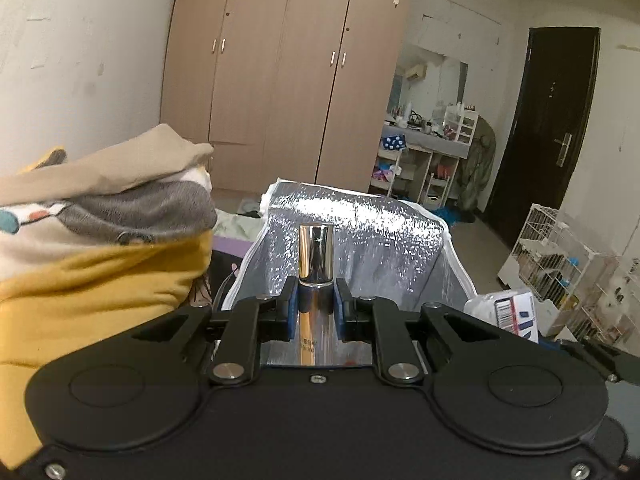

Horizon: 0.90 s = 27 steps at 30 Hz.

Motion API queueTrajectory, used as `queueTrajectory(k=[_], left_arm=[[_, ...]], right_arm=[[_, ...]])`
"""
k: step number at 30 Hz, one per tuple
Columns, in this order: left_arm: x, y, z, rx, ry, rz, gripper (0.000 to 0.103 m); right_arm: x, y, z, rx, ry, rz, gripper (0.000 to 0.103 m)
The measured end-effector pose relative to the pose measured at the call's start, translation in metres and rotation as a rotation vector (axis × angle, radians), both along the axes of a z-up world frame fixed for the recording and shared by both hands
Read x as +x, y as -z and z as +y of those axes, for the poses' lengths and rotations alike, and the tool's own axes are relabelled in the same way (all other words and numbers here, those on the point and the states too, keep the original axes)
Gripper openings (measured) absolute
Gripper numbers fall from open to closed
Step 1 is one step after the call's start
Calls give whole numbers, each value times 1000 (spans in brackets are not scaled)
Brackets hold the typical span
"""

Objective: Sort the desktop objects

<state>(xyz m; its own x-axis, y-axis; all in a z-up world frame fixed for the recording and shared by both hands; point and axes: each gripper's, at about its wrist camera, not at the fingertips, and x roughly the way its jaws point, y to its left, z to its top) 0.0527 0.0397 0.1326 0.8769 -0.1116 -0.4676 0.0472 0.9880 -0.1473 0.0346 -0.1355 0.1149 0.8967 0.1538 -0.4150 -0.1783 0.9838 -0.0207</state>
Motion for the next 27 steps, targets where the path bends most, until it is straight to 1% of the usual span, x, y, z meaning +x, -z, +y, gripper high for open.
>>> queueTrajectory(k=[2,5,7,9,13,16,19,21,24,25,26,27], left_arm=[[8,-1,-7,8,-1,-3,16],[16,0,-17,26,7,-28,16],[24,4,-23,38,12,-36,16],[34,13,-30,50,11,-31,16],[52,42,-36,69,-7,10,16],[62,63,-34,48,-12,55,16],[70,81,-32,50,-16,84,16],[75,90,-30,50,-16,90,17],[76,97,-32,71,-18,87,17],[76,97,-33,75,-18,90,17],[76,97,-34,78,-19,95,17],[76,97,-34,81,-17,99,18]], right_arm=[[10,7,0,-15,7,11,60],[21,17,-3,-25,17,37,60],[28,24,-5,-28,25,52,60],[36,30,-6,-26,33,64,60],[46,40,-4,-41,30,76,60],[50,46,1,-68,25,75,60],[54,52,1,-71,33,73,60],[56,56,0,-74,37,75,60],[55,57,2,-93,30,70,60],[55,57,3,-89,15,66,64],[55,57,4,-87,6,61,76],[57,57,4,-84,-5,59,83]])
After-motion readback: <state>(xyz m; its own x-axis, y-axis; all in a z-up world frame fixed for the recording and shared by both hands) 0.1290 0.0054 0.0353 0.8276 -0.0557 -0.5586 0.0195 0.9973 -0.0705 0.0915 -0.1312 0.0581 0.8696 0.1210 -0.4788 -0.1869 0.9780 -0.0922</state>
